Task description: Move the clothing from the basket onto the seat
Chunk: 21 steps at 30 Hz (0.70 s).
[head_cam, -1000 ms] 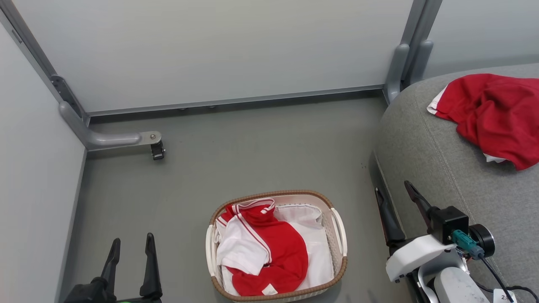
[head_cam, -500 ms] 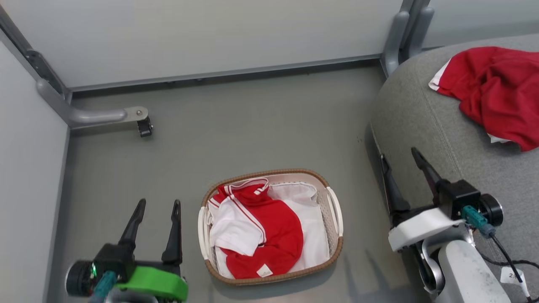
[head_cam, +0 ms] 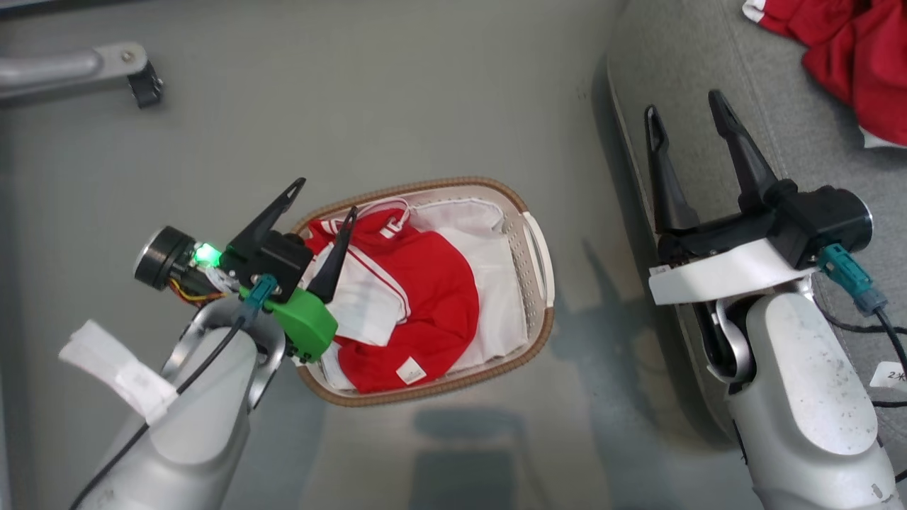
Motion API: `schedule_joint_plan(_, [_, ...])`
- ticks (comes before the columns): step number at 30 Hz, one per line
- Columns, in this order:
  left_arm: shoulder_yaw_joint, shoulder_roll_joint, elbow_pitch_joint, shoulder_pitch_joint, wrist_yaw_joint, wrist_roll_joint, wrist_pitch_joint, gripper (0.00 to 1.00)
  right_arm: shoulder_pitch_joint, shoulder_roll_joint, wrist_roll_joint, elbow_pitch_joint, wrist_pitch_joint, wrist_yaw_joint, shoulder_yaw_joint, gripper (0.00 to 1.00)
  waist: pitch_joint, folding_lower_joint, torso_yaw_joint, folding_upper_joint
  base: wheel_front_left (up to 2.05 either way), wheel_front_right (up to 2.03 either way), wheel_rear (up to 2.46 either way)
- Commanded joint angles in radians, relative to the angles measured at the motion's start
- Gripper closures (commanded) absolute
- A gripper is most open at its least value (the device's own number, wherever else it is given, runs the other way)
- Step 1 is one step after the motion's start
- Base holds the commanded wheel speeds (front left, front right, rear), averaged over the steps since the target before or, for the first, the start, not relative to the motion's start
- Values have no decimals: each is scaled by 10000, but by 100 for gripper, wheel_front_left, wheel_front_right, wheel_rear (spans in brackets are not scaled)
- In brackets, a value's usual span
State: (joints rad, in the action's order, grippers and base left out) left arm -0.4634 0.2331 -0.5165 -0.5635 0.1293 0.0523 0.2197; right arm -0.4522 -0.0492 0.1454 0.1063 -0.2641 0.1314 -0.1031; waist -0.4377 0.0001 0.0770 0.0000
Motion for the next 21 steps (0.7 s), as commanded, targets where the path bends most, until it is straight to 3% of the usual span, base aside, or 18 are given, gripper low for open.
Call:
schedule_joint_plan(1, [-224, 200, -357, -554, 15, -53, -99, 0, -280, -24, 82, -196, -6, -14, -6, 0, -2167, -1, 1146, 0, 0, 0, 0])
schedule_joint_plan(10, [-2420, 573, -3115, -2684, 2, -26, -728, 0, -818, -18, 267, -1195, -5, -14, 41, 0, -3692, -1, 1588, 0, 0, 0, 0])
schedule_joint_plan(21, [-3241, 312, -5097, -4299, -1, 338, -661, 0, -1088, -24, 396, -1677, -5, -14, -147, 0, -4381, -1, 1714, 0, 0, 0, 0])
